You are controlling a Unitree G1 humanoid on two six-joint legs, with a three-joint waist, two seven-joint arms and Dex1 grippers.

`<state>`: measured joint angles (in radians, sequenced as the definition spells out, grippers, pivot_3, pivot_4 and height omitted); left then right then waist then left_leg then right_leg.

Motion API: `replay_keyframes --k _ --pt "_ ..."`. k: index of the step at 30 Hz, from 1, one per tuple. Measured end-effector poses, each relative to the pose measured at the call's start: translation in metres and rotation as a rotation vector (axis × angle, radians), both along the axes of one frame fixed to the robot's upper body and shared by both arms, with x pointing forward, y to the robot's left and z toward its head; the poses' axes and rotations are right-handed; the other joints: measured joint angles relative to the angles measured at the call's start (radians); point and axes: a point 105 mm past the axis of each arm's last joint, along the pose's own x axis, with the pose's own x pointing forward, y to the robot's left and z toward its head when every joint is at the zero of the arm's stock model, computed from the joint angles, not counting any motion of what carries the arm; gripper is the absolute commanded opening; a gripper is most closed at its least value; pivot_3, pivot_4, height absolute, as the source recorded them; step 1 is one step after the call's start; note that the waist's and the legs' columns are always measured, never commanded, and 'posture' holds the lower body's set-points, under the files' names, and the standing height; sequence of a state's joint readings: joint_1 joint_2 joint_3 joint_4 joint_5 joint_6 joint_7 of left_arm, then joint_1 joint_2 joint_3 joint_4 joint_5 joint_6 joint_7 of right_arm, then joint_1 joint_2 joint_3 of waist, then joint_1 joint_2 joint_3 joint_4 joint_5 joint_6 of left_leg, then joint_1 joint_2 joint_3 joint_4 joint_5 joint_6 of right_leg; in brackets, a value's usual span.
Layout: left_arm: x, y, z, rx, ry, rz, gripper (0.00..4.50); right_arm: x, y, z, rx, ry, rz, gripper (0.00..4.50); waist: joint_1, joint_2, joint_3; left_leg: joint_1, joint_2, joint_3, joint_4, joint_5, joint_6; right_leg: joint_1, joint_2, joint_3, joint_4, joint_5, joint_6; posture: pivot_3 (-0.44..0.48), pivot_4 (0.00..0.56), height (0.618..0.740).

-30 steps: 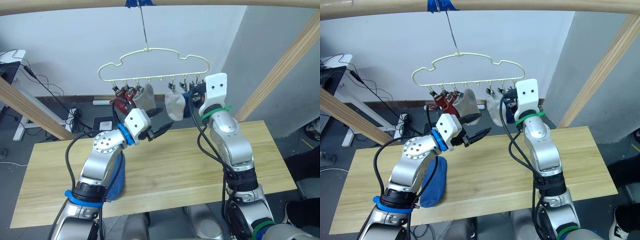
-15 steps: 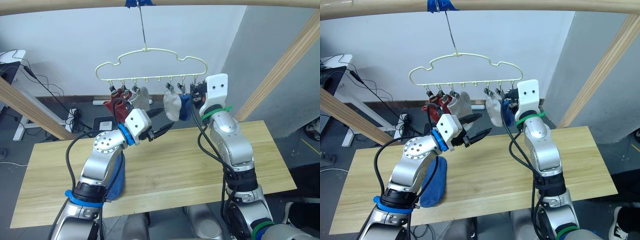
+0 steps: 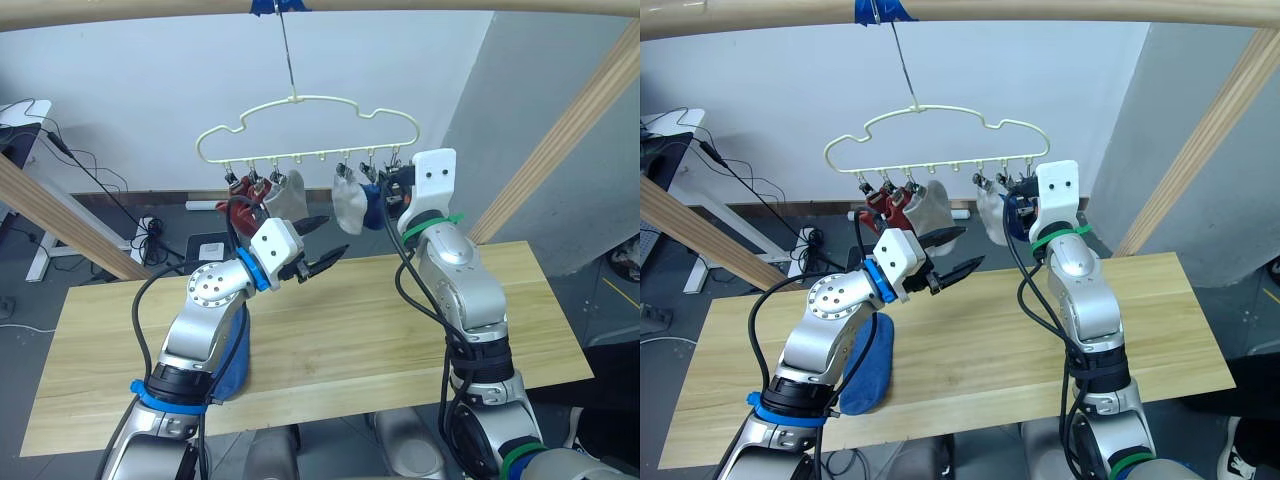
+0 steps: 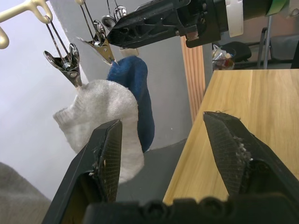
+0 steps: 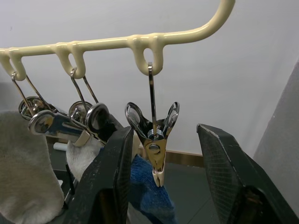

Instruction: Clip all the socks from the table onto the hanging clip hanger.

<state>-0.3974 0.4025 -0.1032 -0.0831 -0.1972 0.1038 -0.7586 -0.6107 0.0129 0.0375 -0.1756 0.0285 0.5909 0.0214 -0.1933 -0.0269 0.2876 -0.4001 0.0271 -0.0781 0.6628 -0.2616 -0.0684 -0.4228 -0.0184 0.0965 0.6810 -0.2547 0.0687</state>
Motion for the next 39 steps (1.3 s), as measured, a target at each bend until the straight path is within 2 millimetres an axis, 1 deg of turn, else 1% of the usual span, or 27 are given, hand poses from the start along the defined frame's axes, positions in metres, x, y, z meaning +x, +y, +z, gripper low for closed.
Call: replay_keyframes --k 6,10,24,39 --pt "0.000 -0.001 -0.001 0.003 0.004 -0.006 3.04 -0.001 0.002 0.002 0.027 0.001 0.015 2.22 0.000 0.000 0.000 0.000 0.000 0.000 0.000 0.000 0.000 0.000 0.000 0.000 0.000 0.000 0.000 -0.190 0.203 0.740" --pt "-0.001 -0.002 -0.003 0.007 0.012 -0.015 3.04 -0.003 0.003 0.006 0.038 -0.015 0.026 2.22 0.000 0.000 0.000 0.000 0.000 0.000 0.000 0.000 0.000 0.000 0.000 0.000 0.000 0.000 0.000 -0.189 0.201 0.740" --pt "-0.001 -0.002 -0.004 0.010 0.012 -0.018 3.04 -0.004 0.006 0.006 0.034 -0.010 0.045 2.22 0.000 0.000 -0.001 0.000 0.000 0.000 0.000 0.000 0.000 0.000 0.000 0.000 0.000 0.000 0.000 -0.190 0.200 0.740" --pt "-0.001 -0.002 -0.004 0.012 0.012 -0.017 3.04 -0.007 0.021 0.005 0.000 -0.012 0.110 2.22 0.000 0.000 -0.002 0.000 0.000 0.000 0.000 0.000 0.000 0.000 0.000 0.000 0.000 0.000 0.000 -0.182 0.204 0.740"
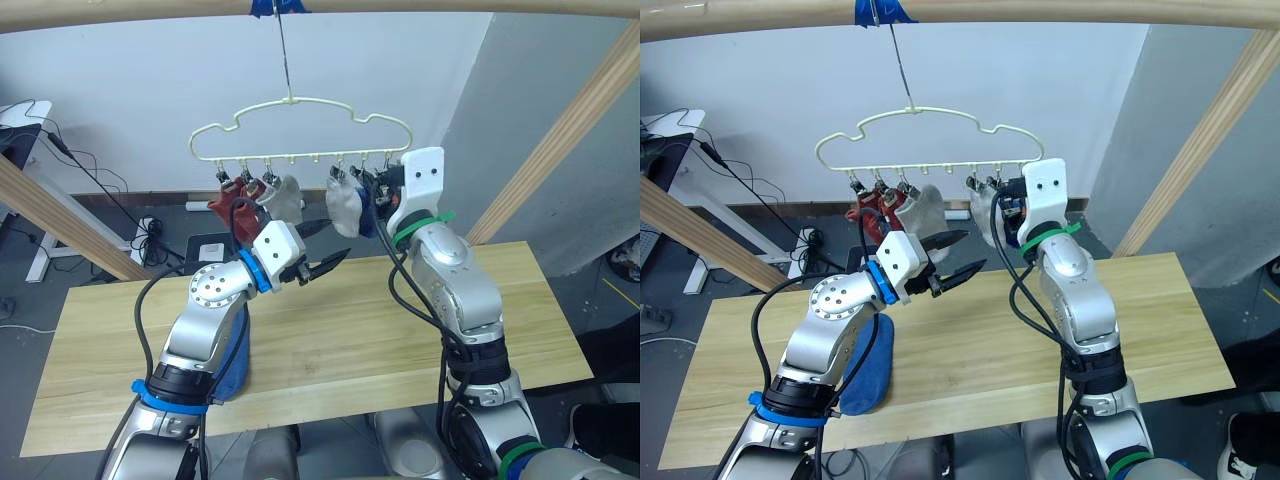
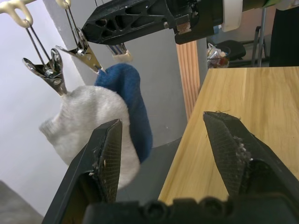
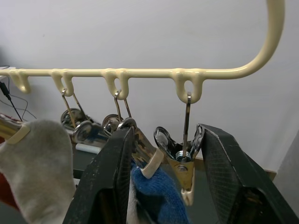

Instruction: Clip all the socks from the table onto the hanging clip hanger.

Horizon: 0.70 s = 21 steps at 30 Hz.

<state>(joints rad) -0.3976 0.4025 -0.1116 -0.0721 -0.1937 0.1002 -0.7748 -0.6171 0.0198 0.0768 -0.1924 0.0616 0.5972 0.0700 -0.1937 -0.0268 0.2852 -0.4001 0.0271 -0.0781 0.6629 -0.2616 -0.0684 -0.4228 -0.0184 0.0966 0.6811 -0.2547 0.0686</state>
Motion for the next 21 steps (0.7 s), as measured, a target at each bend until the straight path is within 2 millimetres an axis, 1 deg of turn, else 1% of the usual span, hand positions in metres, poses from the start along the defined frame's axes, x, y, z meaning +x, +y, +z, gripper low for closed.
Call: replay_keyframes --k 6,10,13,16,18,19,21 --pt "-0.0001 0.0001 -0.0003 0.000 0.001 0.001 3.04 0.0003 0.0026 0.0040 -0.003 -0.011 0.014 2.22 0.000 0.000 0.000 0.000 0.000 0.000 0.000 0.000 0.000 0.000 0.000 0.000 0.000 0.000 0.000 -0.180 0.204 0.740" --pt "-0.0002 0.0003 -0.0007 0.000 0.002 0.001 3.04 0.0016 0.0032 0.0031 -0.006 -0.007 0.016 2.22 0.000 0.000 0.000 0.000 0.000 0.000 0.000 0.000 0.000 0.000 0.000 0.000 0.000 0.000 0.000 -0.181 0.204 0.740" --pt "-0.0001 0.0003 -0.0007 0.001 0.002 0.001 3.04 0.0024 0.0031 0.0017 -0.008 -0.002 0.015 1.68 0.000 0.000 0.000 0.000 0.000 0.000 0.000 0.000 0.000 0.000 0.000 0.000 0.000 0.000 0.000 -0.181 0.205 0.740" --pt "-0.0001 0.0003 -0.0007 0.001 0.002 0.001 3.04 0.0024 0.0026 0.0025 -0.008 -0.007 0.012 0.70 0.000 0.000 0.000 0.000 0.000 0.000 0.000 0.000 0.000 0.000 0.000 0.000 0.000 0.000 0.000 -0.180 0.205 0.740" --pt "-0.0002 0.0003 -0.0009 0.001 0.002 0.002 3.04 0.0025 0.0021 0.0031 -0.008 -0.011 0.010 0.21 0.000 0.000 0.000 0.000 0.000 0.000 0.000 0.000 0.000 0.000 0.000 0.000 0.000 0.000 0.000 -0.180 0.206 0.740" --pt "-0.0002 0.0004 -0.0010 0.001 0.003 0.002 3.04 0.0025 0.0020 0.0032 -0.008 -0.012 0.009 0.02 0.000 0.000 0.000 0.000 0.000 0.000 0.000 0.000 0.000 0.000 0.000 0.000 0.000 0.000 0.000 -0.180 0.206 0.740" --pt "-0.0003 0.0004 -0.0013 0.001 0.003 0.002 3.04 0.0027 0.0017 0.0035 -0.008 -0.015 0.007 0.02 0.000 0.000 0.000 0.000 0.000 0.000 0.000 0.000 0.000 0.000 0.000 0.000 0.000 0.000 0.000 -0.179 0.206 0.740"
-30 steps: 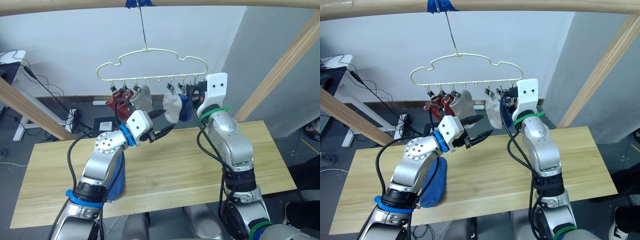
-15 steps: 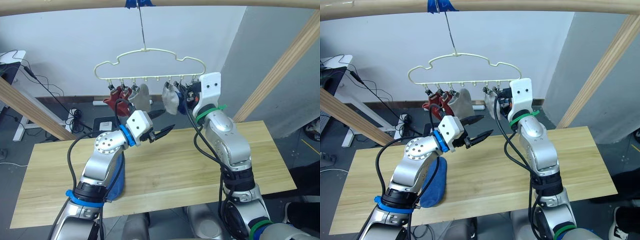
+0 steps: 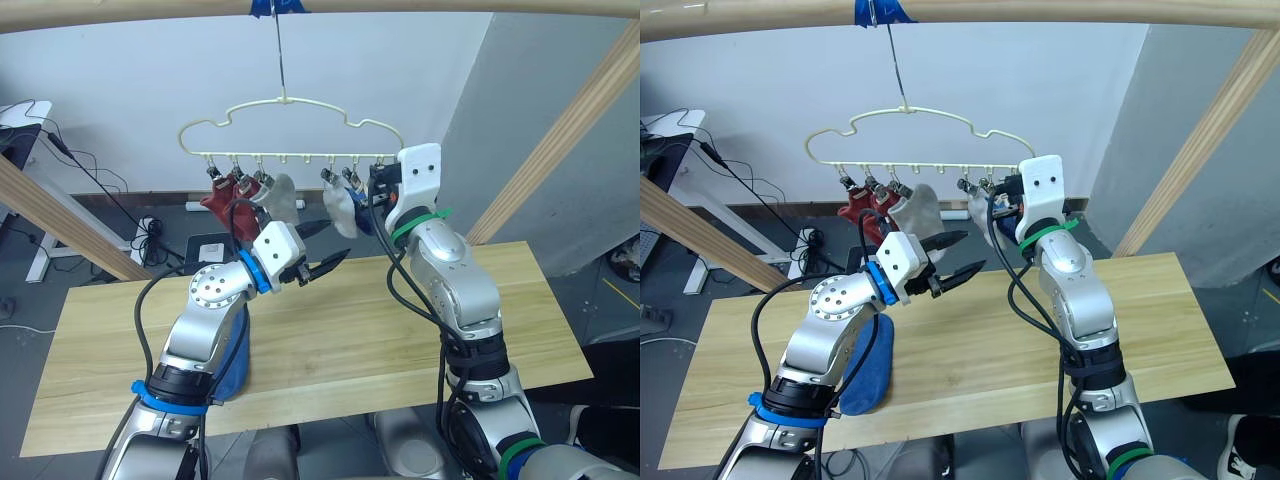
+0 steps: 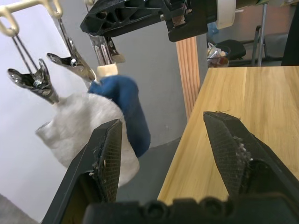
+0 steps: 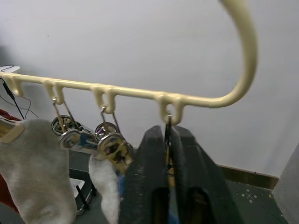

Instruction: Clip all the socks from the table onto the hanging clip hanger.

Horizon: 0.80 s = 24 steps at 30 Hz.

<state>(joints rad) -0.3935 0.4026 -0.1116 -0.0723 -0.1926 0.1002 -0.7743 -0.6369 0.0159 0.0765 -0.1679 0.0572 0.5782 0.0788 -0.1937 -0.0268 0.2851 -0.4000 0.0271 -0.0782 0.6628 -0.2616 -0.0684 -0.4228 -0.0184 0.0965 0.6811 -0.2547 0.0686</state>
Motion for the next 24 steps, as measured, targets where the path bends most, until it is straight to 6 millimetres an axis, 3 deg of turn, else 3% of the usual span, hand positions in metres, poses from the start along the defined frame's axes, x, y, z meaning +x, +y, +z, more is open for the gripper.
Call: replay_keyframes --k 10,12,16,20,24 --pt "0.000 0.006 -0.007 -0.018 0.022 0.039 3.04 0.001 -0.002 0.000 -0.006 -0.003 -0.005 0.02 -0.001 0.000 0.000 0.000 0.000 0.000 0.000 0.000 0.000 0.000 0.000 0.000 0.000 0.000 0.000 -0.180 0.210 0.740" --pt "0.001 0.016 -0.011 -0.055 0.043 0.101 3.40 0.001 -0.002 0.000 -0.008 -0.003 -0.006 0.00 -0.002 0.000 0.000 0.000 0.000 0.000 0.000 0.000 0.000 0.000 0.000 0.000 0.000 0.000 0.000 -0.181 0.213 0.740" --pt "0.000 0.044 -0.038 -0.124 0.150 0.271 4.39 0.002 -0.003 0.000 -0.014 -0.003 -0.009 0.00 -0.002 0.000 0.000 0.000 0.000 0.000 0.000 0.000 0.000 0.000 0.000 0.000 0.000 0.000 0.000 -0.181 0.218 0.740" --pt "-0.010 0.090 -0.081 -0.210 0.279 0.604 4.45 0.002 -0.005 0.000 -0.021 -0.004 -0.011 0.00 -0.001 0.000 -0.001 0.000 0.001 0.000 0.000 0.000 0.000 0.000 0.000 0.000 0.000 0.000 0.000 -0.180 0.220 0.740" --pt "-0.036 0.138 -0.119 -0.255 0.401 0.911 4.45 0.003 -0.007 0.000 -0.031 -0.005 -0.012 0.00 0.000 -0.001 -0.001 0.000 0.000 0.000 0.000 0.000 0.000 0.000 0.000 0.000 0.000 0.000 0.000 -0.169 0.221 0.740"
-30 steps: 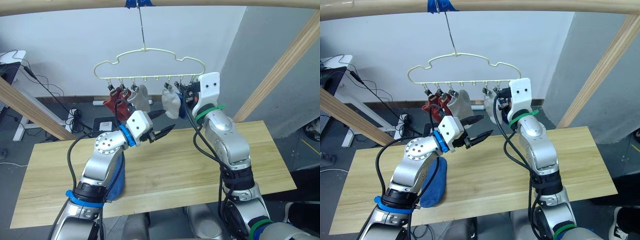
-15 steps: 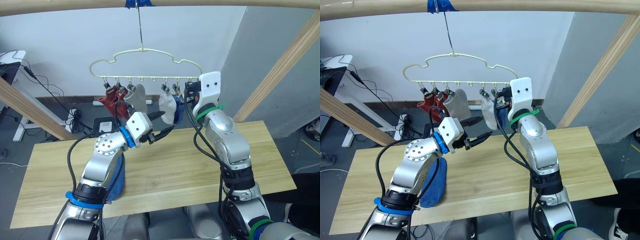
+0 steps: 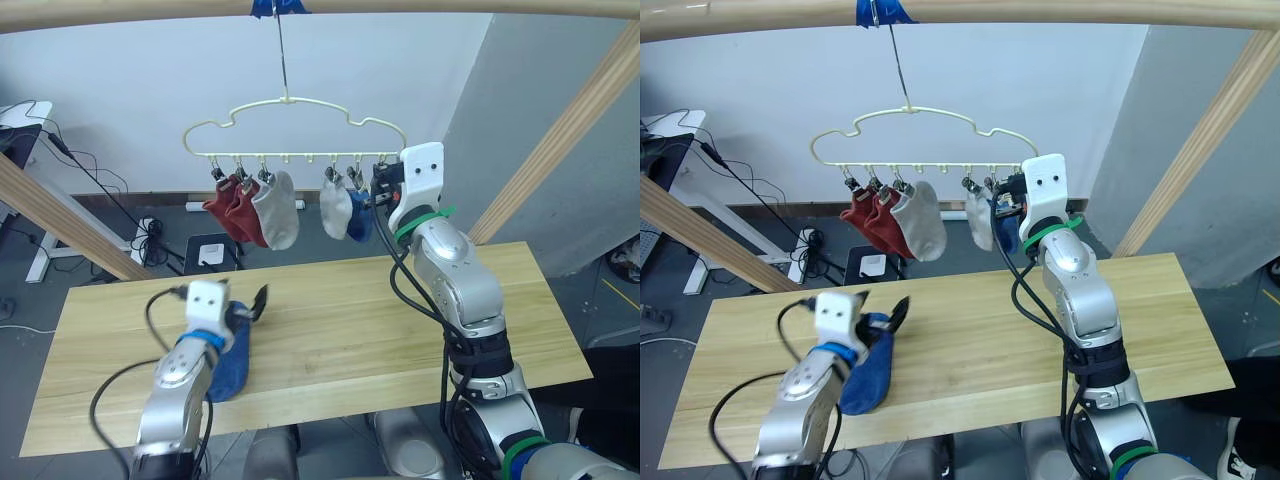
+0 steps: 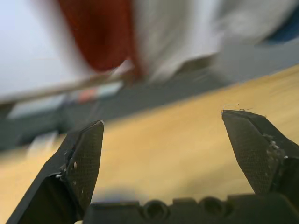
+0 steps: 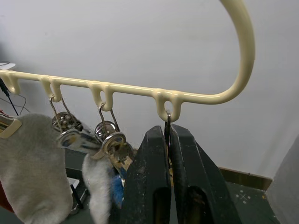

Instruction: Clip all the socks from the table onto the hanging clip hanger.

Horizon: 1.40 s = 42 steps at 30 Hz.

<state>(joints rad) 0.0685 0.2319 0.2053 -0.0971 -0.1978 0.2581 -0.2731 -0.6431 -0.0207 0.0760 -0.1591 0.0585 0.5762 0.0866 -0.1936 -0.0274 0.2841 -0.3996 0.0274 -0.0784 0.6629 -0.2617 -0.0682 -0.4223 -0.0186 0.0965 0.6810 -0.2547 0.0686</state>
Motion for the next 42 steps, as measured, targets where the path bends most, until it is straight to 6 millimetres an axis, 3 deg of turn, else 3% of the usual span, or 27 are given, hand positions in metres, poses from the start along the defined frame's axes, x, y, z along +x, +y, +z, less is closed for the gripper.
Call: replay_keyframes --k 3,6,15,22,32,36,40,42 --pt "-0.018 0.016 -0.016 -0.014 0.060 0.116 4.45 0.000 -0.001 0.000 -0.005 0.000 0.001 0.00 0.002 -0.001 -0.001 0.000 0.000 0.000 0.000 0.000 0.000 0.000 0.000 0.000 0.000 0.000 0.000 -0.162 0.221 0.740" --pt "-0.028 0.018 -0.029 -0.030 0.122 0.145 4.45 0.000 0.001 -0.001 -0.008 0.003 0.010 0.00 0.004 -0.002 -0.002 0.000 0.000 0.000 0.000 0.000 0.000 0.000 0.000 0.000 0.000 0.000 0.000 -0.162 0.219 0.740" --pt "-0.023 0.009 -0.045 -0.076 0.211 0.099 4.45 0.000 0.003 0.000 -0.011 0.002 0.024 0.00 0.004 -0.002 -0.003 0.001 0.000 0.000 0.000 0.000 0.000 0.000 0.001 0.000 0.000 0.000 0.000 -0.176 0.215 0.740" --pt "-0.023 0.020 -0.049 -0.018 0.235 0.113 2.46 0.000 0.003 0.000 -0.012 0.003 0.024 0.00 0.001 -0.002 -0.010 0.001 0.000 0.000 0.000 0.000 0.000 0.000 0.000 0.000 0.000 0.000 0.000 -0.177 0.210 0.740" --pt "-0.021 0.022 -0.050 0.003 0.233 0.097 0.85 0.000 0.004 0.000 -0.011 0.003 0.025 0.00 0.001 -0.001 -0.011 0.001 0.000 0.000 0.000 0.000 0.000 0.000 0.000 0.000 0.000 0.000 0.000 -0.178 0.207 0.740" --pt "-0.019 0.017 -0.049 0.081 0.221 0.000 0.06 0.000 0.004 0.000 -0.011 0.004 0.026 0.00 0.000 -0.001 -0.011 0.001 0.000 0.000 0.000 0.000 0.000 0.000 0.001 0.000 0.000 0.000 0.000 -0.179 0.206 0.740" --pt "-0.012 -0.003 -0.043 0.202 0.186 -0.236 0.03 0.001 0.004 -0.001 -0.012 0.005 0.024 0.00 0.001 -0.001 -0.011 0.001 0.000 0.000 0.000 0.000 0.000 0.000 0.000 0.000 0.000 0.000 -0.001 -0.181 0.206 0.740" --pt "0.001 -0.021 -0.027 0.252 0.109 -0.382 0.03 0.001 0.003 -0.002 -0.014 0.009 0.023 0.00 0.004 -0.001 -0.011 0.000 0.000 0.000 0.000 0.000 0.000 0.000 0.000 0.000 0.000 0.000 -0.001 -0.183 0.206 0.740"
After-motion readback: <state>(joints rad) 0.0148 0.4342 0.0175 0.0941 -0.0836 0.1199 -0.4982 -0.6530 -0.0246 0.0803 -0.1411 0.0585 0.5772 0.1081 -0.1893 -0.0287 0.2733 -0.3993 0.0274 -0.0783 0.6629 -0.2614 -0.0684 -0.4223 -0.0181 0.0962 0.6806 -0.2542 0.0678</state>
